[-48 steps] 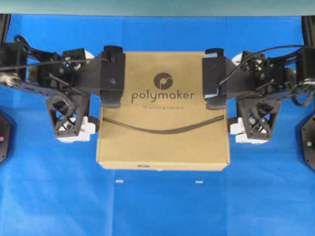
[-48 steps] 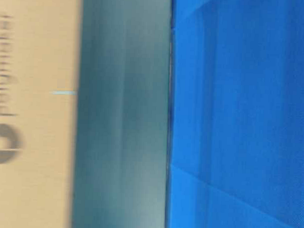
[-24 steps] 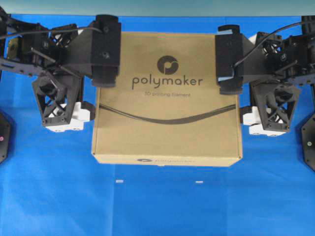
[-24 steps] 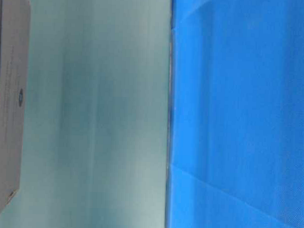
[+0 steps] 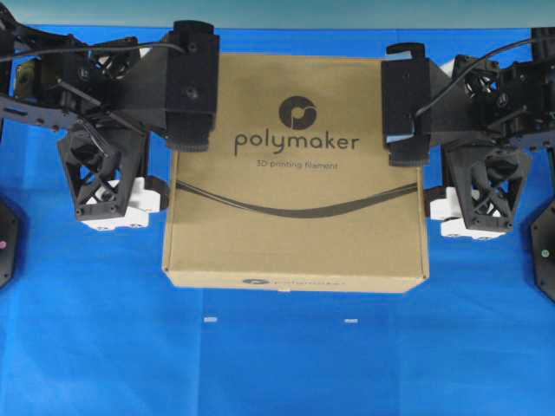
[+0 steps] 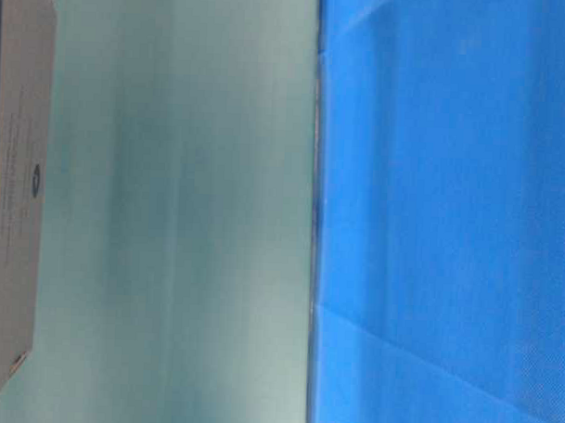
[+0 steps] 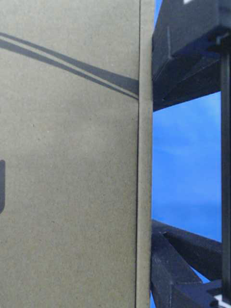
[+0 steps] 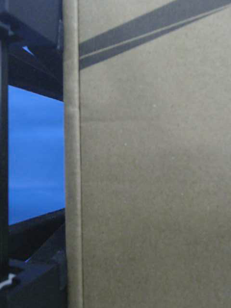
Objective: Lift up the cardboard box by clamping it between your arms.
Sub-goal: 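Raise both grippers together, lifting the clamped box off the table, then lower both grippers together, setting the box back on the table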
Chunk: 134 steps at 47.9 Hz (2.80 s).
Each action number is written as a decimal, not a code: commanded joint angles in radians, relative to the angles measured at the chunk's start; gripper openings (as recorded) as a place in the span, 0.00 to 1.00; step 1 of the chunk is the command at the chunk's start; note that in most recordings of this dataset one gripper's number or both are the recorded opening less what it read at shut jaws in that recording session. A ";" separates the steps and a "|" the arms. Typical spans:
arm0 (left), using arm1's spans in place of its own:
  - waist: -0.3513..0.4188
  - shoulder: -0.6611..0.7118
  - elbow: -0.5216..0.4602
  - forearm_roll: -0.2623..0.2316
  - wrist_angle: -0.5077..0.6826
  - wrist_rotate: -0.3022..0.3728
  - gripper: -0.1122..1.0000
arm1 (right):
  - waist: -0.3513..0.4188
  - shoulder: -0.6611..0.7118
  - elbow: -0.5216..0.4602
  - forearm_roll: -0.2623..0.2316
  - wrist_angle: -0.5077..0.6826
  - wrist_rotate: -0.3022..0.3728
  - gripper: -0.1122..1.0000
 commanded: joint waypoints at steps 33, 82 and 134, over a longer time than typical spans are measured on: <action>0.005 0.029 0.256 0.003 -0.336 -0.014 0.86 | -0.003 0.028 0.259 -0.003 -0.353 0.017 0.99; 0.035 0.166 0.581 0.006 -0.752 -0.020 0.86 | -0.008 0.239 0.486 -0.005 -0.729 0.012 0.99; 0.037 0.272 0.675 0.006 -0.862 -0.060 0.86 | -0.011 0.348 0.572 -0.003 -0.894 0.023 0.99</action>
